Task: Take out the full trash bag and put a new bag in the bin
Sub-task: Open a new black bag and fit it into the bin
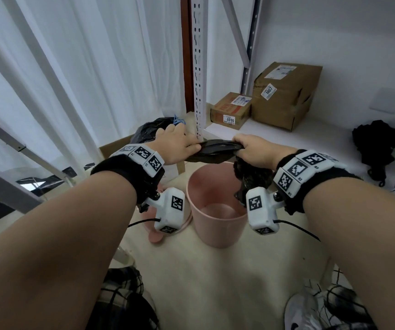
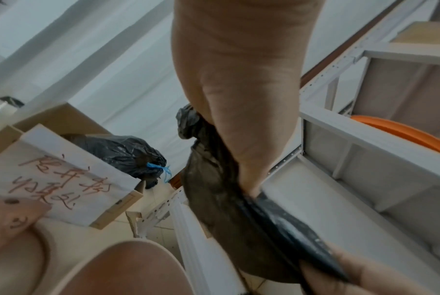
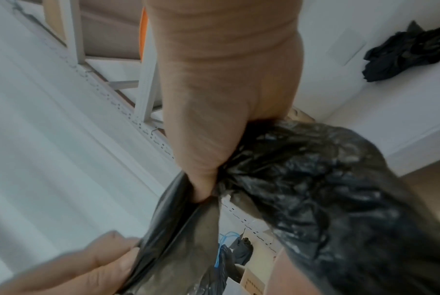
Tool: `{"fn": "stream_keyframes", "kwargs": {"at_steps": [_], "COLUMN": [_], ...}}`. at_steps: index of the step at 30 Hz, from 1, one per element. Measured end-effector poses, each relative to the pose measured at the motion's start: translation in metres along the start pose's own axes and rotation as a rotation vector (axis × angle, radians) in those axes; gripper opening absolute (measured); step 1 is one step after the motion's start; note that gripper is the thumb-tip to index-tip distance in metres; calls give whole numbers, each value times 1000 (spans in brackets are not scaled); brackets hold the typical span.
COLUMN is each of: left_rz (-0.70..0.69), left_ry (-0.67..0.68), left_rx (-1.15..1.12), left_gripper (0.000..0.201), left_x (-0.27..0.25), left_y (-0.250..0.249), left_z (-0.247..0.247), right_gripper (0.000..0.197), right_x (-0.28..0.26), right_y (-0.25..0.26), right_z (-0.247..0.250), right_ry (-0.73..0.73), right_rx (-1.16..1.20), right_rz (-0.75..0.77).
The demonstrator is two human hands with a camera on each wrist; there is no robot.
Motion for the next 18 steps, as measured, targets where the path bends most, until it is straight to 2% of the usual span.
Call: {"fn": "stream_keyframes", "kwargs": {"at_steps": [1,3,5,7,9,10,12,14,16,18], "left_rz": [-16,-55,-108,-151,-152,-149,-125,-105,-78,-78], "left_ry": [14,12,4,54,128,156,183,149,79,8], "left_rx": [14,37,17,-93,-265,-336,-481,-601,-513,-228], "left_gripper": [39,30,41,45,36,34,37,39,41,29], "left_x": [-1,-2,-4,-2,-2,-3,-4,-4,-5,-6], "left_y": [-4,-12,-20,-26,-29,-30,-25,-20,-16,-16], "left_z": [2,5,7,4,-2,-3,-5,-4,1,6], "right_gripper": [9,19,19,15,7,10,29,41,34,19], "right_x": [-1,-2,0,1,2,1,0,-2,-4,-2], "right_y": [2,6,8,10,13,15,19,21,18,5], "right_z": [0,-1,0,0,3,7,13,18,15,7], "right_ry": [4,10,-17,-41,-75,-98,-135,-144,-93,-32], "right_rx": [-42,-126,-164,-174,-151,-123,-45,-4,-40,-153], "right_rz": [17,53,79,105,136,154,189,214,209,116]}}
Point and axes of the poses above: each hand's wrist, its own x-axis towards the middle knuckle, its own z-axis out of the back of the hand, y = z × x, the point moved 7 cm from there along x, towards the middle knuckle, and after that the axes turned 5 degrees about y, right-handed, at the moved point
